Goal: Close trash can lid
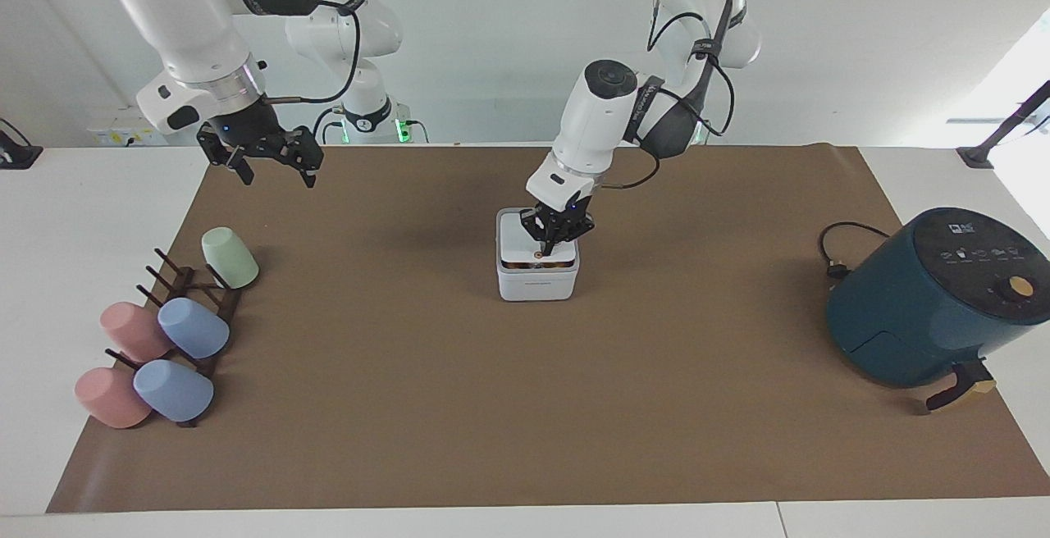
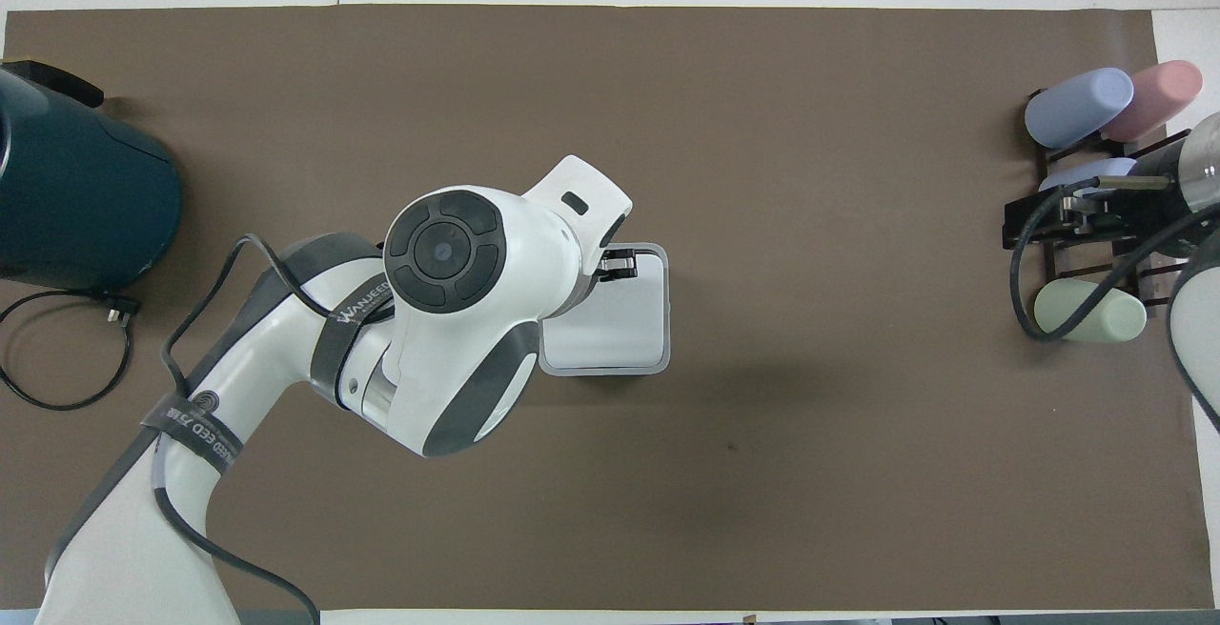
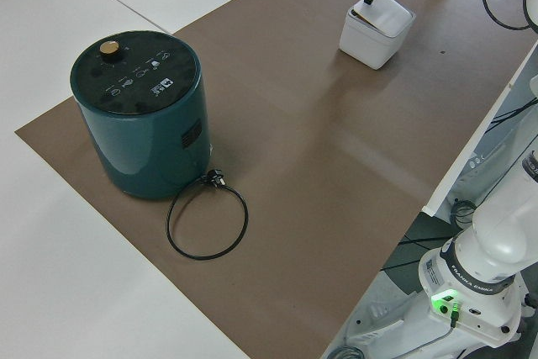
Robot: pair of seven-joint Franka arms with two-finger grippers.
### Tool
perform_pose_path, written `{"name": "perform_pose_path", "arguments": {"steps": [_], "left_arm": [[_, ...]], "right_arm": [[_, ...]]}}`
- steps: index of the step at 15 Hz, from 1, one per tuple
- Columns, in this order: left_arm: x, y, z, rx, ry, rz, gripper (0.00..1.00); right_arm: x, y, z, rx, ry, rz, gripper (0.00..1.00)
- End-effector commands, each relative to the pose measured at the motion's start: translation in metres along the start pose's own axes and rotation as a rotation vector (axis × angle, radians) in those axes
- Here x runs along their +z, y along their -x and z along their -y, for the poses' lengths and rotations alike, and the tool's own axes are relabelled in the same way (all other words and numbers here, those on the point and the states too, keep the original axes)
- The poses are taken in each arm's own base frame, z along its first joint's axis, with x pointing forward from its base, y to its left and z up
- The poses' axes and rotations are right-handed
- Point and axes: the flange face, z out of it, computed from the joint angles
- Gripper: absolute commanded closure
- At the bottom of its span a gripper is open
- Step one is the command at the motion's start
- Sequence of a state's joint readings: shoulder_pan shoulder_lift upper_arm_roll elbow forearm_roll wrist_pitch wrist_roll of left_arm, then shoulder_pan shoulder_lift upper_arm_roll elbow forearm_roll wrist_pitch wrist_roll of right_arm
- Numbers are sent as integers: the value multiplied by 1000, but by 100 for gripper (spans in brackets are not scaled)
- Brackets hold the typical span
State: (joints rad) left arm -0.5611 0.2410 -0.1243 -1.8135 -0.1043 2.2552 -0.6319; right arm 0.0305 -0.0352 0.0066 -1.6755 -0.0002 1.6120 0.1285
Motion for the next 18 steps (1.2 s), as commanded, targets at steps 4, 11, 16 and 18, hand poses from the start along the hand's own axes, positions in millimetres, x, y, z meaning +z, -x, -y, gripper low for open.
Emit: {"name": "perform_pose_path", "arguments": {"steps": [4,11,16,18], "left_arm": [[25,-4,2,7,-6,-7,100],[38,-1,2,19,-16,2,100],[21,-6,1,18,-18,7,100],[-10,-15,1,17,-32,25,100]], "right_arm": [[-1,6,-6,-15,-20,3,0],[1,6,-6,-15,-20,8,0],[1,6,-6,-14,-20,8,0],[1,6,-6,-14,-20,6,0]]}}
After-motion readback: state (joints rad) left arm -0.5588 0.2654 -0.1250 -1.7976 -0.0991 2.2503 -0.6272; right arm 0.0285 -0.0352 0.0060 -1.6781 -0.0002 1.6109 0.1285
